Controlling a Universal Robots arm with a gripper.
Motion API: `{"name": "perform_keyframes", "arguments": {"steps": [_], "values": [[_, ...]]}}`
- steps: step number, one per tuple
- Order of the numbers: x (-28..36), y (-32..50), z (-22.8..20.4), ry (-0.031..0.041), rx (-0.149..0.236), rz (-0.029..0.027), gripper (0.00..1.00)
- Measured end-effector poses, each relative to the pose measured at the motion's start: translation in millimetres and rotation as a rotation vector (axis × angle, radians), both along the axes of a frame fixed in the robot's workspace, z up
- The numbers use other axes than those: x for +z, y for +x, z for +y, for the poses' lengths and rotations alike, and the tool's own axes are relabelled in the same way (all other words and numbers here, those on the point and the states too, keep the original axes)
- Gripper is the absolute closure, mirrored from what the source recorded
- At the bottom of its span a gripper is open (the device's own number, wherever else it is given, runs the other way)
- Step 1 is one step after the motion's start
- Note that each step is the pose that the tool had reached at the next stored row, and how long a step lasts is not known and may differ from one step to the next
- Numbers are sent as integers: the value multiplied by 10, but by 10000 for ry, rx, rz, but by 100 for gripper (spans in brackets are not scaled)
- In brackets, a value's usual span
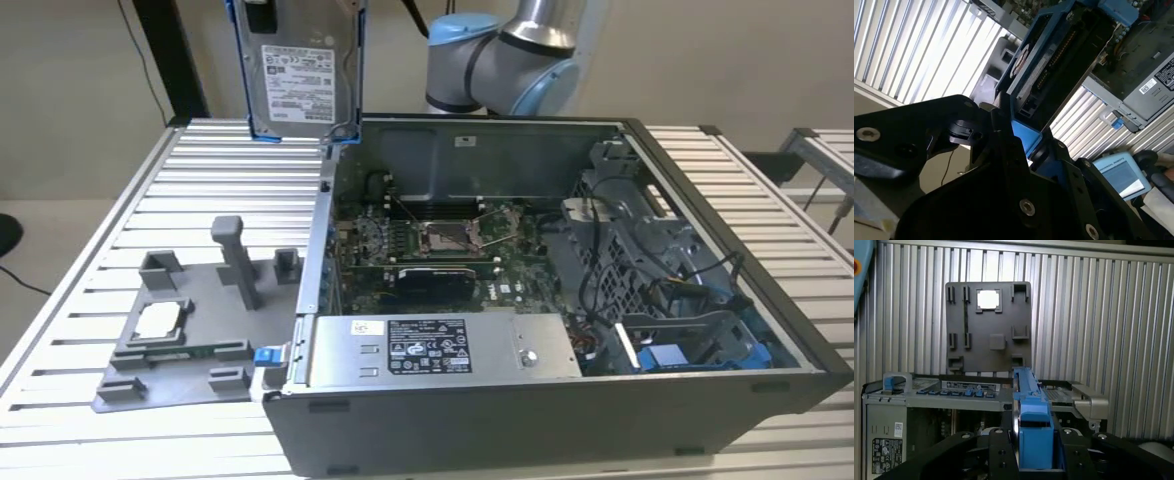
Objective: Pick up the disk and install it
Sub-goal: 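Pick up the disk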
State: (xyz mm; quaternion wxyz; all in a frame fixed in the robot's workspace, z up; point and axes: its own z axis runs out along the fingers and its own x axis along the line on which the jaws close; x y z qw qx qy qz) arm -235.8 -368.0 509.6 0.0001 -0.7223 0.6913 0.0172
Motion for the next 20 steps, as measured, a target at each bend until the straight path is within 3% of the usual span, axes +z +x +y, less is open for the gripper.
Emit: {"name": "perform_keyframes", "arguments": {"steps": [20], "values": [[0,482,-1,0,-1,58,100]]}}
